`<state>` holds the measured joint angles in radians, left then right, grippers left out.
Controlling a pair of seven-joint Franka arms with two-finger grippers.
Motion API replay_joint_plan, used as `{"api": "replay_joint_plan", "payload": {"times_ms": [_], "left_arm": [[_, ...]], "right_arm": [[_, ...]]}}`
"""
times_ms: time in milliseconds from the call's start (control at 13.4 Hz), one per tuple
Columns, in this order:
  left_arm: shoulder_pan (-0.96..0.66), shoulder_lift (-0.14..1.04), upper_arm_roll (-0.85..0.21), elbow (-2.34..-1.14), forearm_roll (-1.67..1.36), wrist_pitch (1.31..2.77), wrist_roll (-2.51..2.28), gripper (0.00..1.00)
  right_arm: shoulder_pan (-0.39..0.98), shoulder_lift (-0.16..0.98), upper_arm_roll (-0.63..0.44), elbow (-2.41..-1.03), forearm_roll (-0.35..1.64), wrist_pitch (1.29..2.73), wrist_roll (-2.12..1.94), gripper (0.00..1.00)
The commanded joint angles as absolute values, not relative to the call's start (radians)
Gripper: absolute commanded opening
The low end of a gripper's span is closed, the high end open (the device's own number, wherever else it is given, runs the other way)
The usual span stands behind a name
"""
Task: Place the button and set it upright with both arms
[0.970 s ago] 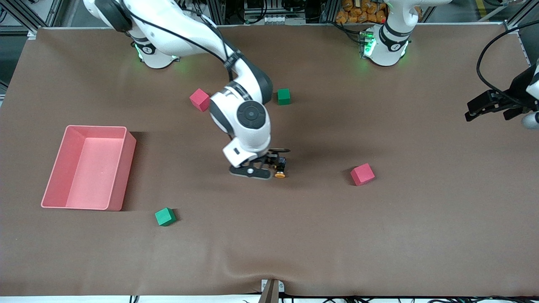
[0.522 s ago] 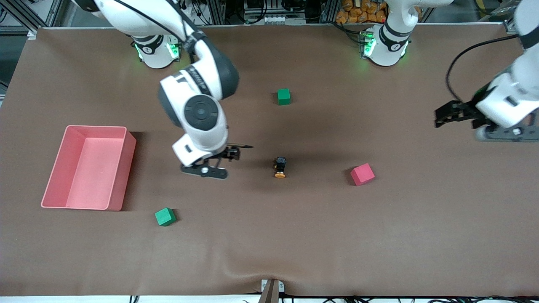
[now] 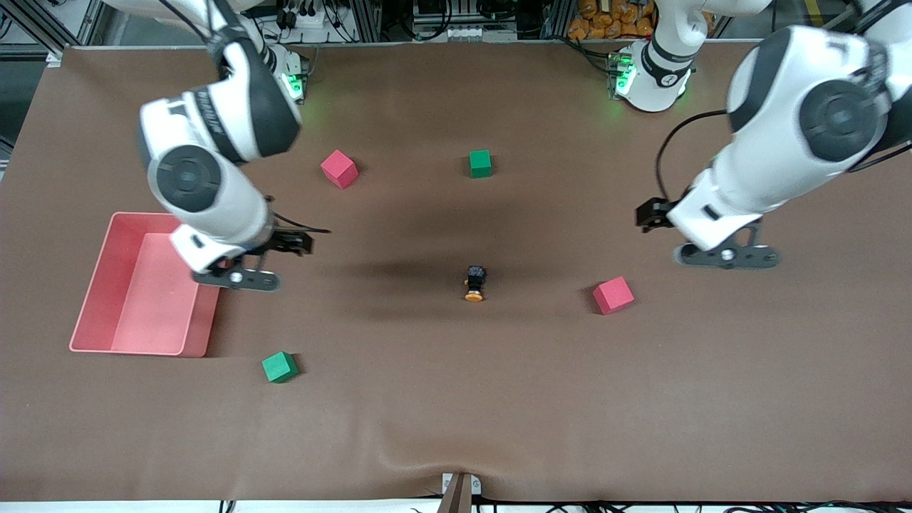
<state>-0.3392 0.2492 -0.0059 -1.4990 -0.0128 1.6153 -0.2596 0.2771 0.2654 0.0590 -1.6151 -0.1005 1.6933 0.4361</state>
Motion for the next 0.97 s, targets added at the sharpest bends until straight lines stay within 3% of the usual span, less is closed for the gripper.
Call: {"api": "replay_joint_plan", "payload": {"times_ms": [0,299,597,896], "left_arm": [[-0.405,0.351,0.0,-1.401,-0.008,1.605,-0.319,1.0],[-0.459,0.464,-0.002,-1.327,-0.07,1.632,-0.373,1.0],[-0.488,0.587,-0.003,-1.284,-0.176,1.719,-0.399,1.0],[-0.561,0.698,-0.008,-1.233,-0.19,1.801,-0.526,1.0]], "right_arm": [[0.18,0.163,0.078,-1.709,-0.107,1.681,0.312,1.0],[0.04,0.083,0.08,-1.71,-0.104,1.646,0.105,1.0],[-0.113,0.019,0.077,-1.686,0.02,1.615,-0.085,1.0],[-0.11,0.012,0.081,-1.525,0.003,1.473,-0.084,1.0]]}}
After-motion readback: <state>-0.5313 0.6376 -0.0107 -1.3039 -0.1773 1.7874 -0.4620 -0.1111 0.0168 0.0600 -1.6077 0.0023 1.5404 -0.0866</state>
